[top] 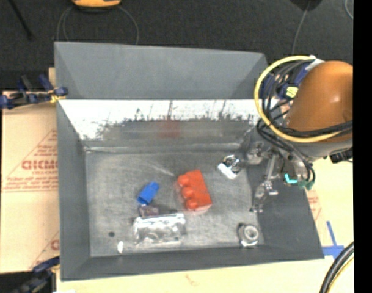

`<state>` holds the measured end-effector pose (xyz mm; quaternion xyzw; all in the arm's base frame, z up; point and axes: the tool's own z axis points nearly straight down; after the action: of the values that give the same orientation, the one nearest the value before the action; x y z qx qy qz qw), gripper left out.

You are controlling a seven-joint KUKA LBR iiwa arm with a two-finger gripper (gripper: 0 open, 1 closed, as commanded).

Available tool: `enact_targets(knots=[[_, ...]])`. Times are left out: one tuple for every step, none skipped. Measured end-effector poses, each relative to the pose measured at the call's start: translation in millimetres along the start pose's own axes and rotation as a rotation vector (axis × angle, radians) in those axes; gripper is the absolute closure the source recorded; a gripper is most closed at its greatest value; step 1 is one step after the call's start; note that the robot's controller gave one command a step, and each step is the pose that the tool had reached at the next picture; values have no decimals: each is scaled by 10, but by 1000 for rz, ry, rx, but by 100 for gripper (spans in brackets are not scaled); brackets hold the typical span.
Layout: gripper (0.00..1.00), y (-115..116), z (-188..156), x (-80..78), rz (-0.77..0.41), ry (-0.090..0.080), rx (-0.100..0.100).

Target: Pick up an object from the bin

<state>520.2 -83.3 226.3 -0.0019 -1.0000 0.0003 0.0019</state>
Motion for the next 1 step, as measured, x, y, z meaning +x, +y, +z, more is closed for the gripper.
enact_targets(knots=[[0, 680, 1296, -497, -112, -21, 3]])
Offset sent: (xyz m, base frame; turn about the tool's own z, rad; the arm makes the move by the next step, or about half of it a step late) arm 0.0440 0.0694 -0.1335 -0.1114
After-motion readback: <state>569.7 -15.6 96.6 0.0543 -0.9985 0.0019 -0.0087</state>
